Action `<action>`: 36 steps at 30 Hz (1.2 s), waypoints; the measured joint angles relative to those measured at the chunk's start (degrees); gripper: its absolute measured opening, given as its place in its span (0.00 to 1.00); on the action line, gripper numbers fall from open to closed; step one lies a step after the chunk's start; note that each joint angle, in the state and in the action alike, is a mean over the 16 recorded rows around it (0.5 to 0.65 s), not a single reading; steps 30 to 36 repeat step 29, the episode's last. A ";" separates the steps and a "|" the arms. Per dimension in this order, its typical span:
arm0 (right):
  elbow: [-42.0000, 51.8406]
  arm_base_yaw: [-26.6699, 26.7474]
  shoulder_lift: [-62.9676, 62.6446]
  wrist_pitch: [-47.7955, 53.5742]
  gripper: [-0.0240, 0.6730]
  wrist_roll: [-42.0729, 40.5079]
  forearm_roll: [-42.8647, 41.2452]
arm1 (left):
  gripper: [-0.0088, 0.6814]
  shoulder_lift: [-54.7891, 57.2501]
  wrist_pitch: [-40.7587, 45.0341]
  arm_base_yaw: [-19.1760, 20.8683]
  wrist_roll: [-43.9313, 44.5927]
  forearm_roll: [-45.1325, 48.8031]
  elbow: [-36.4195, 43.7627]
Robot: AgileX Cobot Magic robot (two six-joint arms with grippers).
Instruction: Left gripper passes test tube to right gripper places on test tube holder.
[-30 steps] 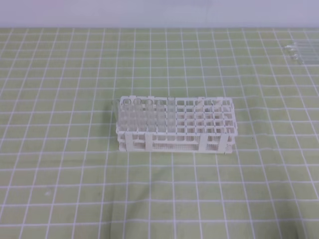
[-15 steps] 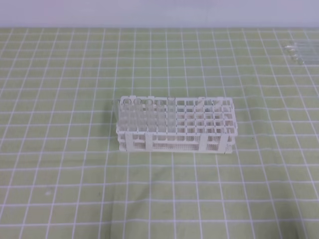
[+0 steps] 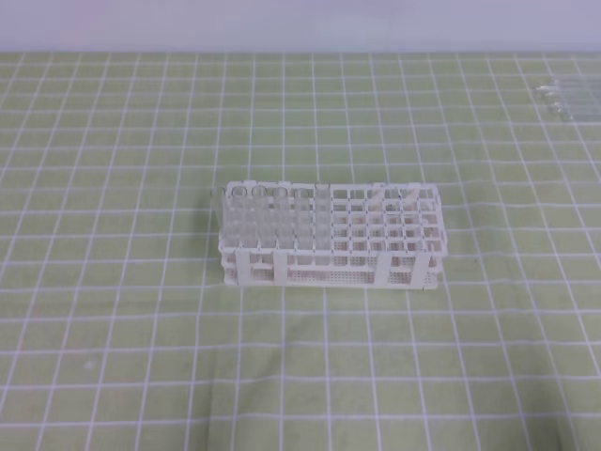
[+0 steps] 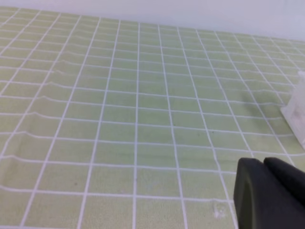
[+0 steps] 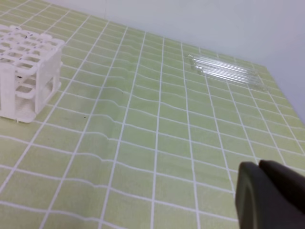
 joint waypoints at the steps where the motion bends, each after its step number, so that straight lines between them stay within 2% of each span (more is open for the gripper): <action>1: 0.00 0.00 0.00 0.00 0.01 0.00 0.00 | 0.01 0.00 -0.12 0.00 -0.25 0.61 0.00; 15: 0.00 0.00 0.02 0.00 0.01 0.00 0.00 | 0.01 0.11 -0.32 0.00 -0.33 9.88 0.00; 36: 0.00 0.00 0.02 0.00 0.01 0.00 0.00 | 0.01 0.26 -0.12 -0.01 -0.32 10.09 -0.07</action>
